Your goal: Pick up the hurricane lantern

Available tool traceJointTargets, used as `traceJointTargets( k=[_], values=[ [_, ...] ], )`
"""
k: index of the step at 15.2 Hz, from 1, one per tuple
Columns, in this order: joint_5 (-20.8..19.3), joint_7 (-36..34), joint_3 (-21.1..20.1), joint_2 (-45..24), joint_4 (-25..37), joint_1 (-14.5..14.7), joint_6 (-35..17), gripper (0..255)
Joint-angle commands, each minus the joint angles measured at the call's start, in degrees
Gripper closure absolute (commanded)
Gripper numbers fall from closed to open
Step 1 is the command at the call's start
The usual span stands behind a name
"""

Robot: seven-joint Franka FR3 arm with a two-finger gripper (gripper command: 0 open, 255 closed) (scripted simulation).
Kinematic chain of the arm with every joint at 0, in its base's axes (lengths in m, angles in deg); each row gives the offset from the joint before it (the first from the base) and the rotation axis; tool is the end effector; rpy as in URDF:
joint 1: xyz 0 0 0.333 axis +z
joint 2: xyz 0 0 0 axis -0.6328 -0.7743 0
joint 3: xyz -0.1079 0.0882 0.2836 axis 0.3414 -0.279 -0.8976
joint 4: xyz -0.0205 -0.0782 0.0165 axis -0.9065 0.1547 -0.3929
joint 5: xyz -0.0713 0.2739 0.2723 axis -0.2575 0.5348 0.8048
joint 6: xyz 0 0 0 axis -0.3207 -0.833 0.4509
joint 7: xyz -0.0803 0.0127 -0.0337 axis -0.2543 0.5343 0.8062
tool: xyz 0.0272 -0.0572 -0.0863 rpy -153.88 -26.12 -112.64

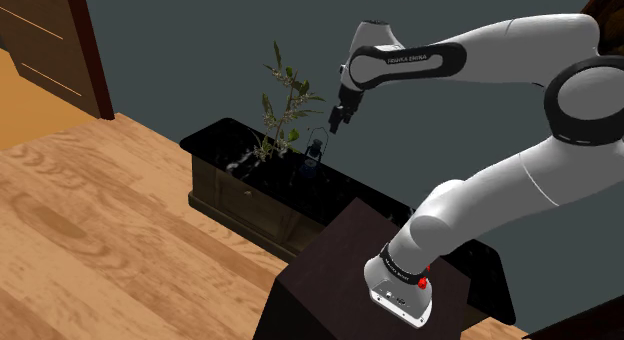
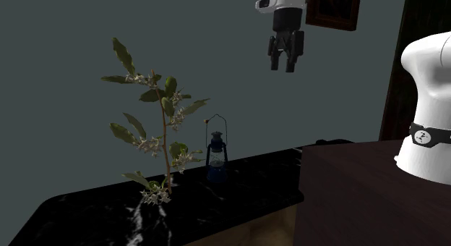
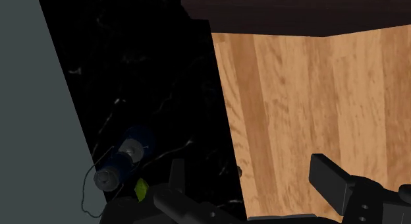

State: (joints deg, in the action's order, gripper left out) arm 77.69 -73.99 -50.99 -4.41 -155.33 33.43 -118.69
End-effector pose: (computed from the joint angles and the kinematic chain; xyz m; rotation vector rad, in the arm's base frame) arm 0.4068 -0.1444 0.4470 3.0389 0.0740 -0.0034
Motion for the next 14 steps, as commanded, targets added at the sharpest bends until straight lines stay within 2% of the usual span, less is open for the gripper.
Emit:
traceJointTargets(
  k=[1,7,14],
  values=[
    [0.0,2.3,1.8,-4.0,1.5,-0.4,-3.2,0],
    [2.6,9.6,6.0,-16.3,7.7,-1.5,-10.5,0],
    [9.7,19.4,8.1,-31.7,18.4,-4.2,-15.8,0]
  ],
)
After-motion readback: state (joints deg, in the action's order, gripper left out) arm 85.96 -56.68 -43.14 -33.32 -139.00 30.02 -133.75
